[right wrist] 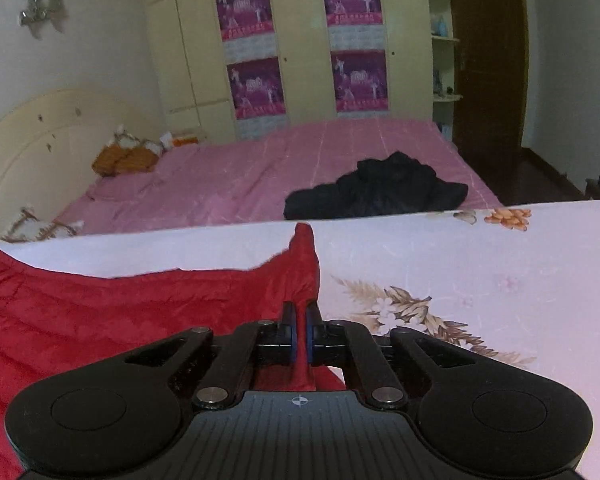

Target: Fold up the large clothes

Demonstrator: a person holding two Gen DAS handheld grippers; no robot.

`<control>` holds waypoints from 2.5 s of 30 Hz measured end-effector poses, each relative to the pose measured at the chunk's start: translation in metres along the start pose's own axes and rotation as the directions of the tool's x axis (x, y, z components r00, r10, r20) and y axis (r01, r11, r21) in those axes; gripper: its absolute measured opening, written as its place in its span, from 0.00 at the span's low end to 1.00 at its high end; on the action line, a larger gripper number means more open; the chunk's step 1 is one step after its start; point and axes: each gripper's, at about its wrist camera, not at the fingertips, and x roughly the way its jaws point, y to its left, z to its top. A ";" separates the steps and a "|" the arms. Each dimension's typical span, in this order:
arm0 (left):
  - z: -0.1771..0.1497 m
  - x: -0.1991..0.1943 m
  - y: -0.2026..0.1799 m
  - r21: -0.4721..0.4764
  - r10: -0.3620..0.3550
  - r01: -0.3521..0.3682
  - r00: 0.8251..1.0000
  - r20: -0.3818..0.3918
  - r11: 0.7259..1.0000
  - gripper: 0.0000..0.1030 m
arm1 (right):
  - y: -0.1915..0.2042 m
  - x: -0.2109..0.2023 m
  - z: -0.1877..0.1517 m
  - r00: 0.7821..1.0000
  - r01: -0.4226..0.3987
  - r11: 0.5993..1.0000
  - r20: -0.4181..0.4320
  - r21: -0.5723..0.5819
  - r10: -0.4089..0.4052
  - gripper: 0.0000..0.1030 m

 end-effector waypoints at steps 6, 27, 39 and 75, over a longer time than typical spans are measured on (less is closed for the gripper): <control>-0.019 0.042 0.007 -0.004 0.065 -0.066 0.991 -0.120 0.998 0.06 | -0.009 0.048 -0.021 0.983 0.089 0.996 -0.161 0.001 -0.088 0.04; -0.035 -0.044 -0.074 0.161 -0.057 0.059 0.998 -0.021 0.985 0.65 | 0.055 -0.033 -0.049 0.987 -0.155 0.986 -0.042 -0.069 0.153 0.54; -0.062 -0.052 -0.095 0.235 0.048 -0.040 0.999 -0.025 0.971 0.69 | 0.079 -0.029 -0.068 0.992 -0.104 0.985 -0.083 -0.135 0.094 0.54; -0.141 -0.082 0.038 -0.646 -0.052 0.070 0.998 0.047 0.760 0.53 | -0.046 -0.086 -0.162 0.979 -0.175 0.687 0.053 0.705 0.195 0.54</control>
